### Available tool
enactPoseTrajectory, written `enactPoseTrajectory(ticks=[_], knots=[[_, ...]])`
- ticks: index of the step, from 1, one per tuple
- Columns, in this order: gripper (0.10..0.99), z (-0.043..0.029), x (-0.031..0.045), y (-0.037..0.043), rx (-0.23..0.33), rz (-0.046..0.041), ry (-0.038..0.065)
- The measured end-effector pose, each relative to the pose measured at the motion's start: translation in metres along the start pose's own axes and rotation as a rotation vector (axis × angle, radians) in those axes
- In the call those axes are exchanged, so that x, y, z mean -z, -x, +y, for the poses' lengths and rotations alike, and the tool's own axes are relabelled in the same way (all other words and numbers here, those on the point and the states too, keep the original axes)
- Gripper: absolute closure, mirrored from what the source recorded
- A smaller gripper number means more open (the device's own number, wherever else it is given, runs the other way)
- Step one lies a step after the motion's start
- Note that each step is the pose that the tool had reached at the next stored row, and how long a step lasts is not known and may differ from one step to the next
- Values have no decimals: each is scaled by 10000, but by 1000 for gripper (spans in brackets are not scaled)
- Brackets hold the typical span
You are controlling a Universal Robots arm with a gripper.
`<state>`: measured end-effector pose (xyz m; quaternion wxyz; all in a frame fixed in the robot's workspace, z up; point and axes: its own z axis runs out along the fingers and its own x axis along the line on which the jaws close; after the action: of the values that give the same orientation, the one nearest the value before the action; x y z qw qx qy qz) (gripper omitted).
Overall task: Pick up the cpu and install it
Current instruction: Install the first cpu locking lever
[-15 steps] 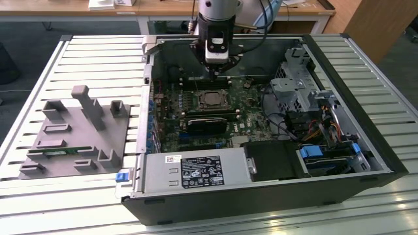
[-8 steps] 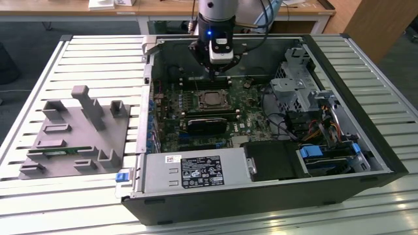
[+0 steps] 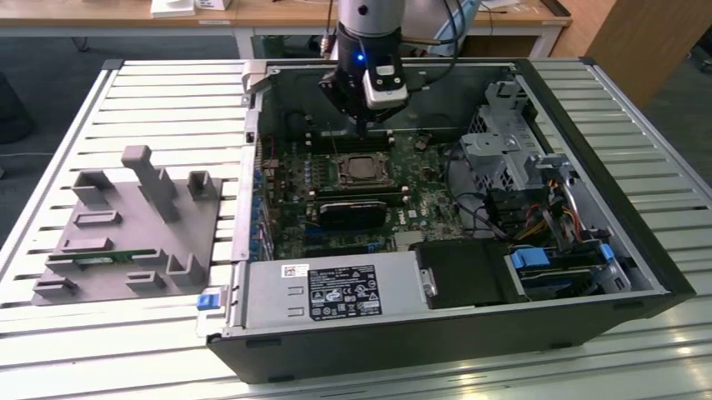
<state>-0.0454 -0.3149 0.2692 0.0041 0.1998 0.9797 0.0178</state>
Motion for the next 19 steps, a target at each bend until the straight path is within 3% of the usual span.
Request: enactPoseTrajectory(ticks=[19], knots=[[980,-1,-13,-2,2898,106,2]])
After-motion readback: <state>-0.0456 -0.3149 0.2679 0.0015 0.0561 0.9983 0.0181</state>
